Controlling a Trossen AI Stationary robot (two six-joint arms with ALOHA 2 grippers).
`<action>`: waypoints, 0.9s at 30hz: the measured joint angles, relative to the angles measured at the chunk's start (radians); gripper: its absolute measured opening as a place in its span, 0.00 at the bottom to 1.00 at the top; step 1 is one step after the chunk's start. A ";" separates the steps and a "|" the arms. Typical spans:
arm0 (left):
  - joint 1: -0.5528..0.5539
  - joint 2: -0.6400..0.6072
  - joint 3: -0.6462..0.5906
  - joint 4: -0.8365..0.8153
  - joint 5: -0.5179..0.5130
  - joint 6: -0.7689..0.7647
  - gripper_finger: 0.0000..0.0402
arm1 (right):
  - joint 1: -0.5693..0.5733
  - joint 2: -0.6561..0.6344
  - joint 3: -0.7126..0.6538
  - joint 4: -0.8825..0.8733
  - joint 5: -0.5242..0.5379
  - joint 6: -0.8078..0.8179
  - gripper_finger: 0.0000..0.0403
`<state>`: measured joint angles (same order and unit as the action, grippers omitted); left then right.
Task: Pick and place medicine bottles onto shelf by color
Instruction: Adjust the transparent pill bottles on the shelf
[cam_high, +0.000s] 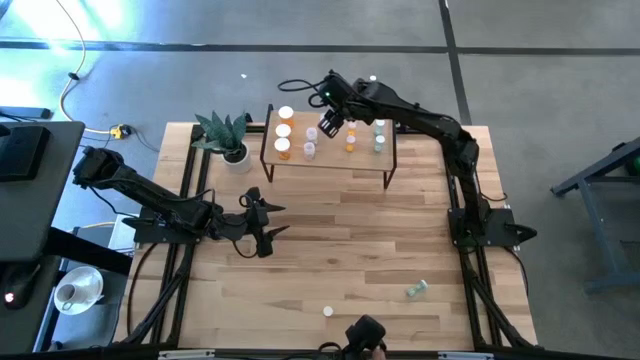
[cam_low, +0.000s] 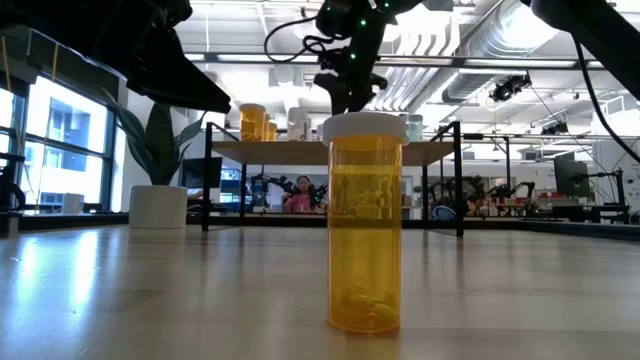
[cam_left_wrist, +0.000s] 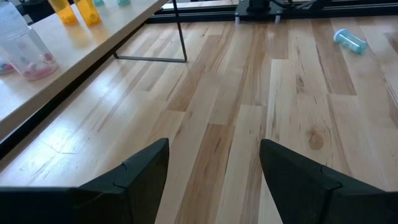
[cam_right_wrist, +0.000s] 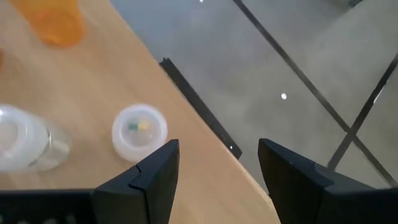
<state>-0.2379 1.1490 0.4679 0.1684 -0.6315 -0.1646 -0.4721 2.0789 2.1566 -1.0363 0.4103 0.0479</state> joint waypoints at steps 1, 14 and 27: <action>0.000 0.000 0.000 0.000 0.000 0.000 0.60 | 0.000 0.000 -0.009 0.003 0.000 0.000 0.52; 0.000 0.000 0.000 0.000 0.000 -0.015 0.60 | 0.000 0.002 -0.079 0.026 -0.003 0.025 0.52; 0.000 0.000 0.000 0.001 0.000 -0.015 0.60 | 0.001 0.018 -0.079 0.083 -0.055 0.021 0.52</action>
<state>-0.2379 1.1488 0.4679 0.1692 -0.6315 -0.1799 -0.4709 2.0972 2.0781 -0.9531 0.3553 0.0686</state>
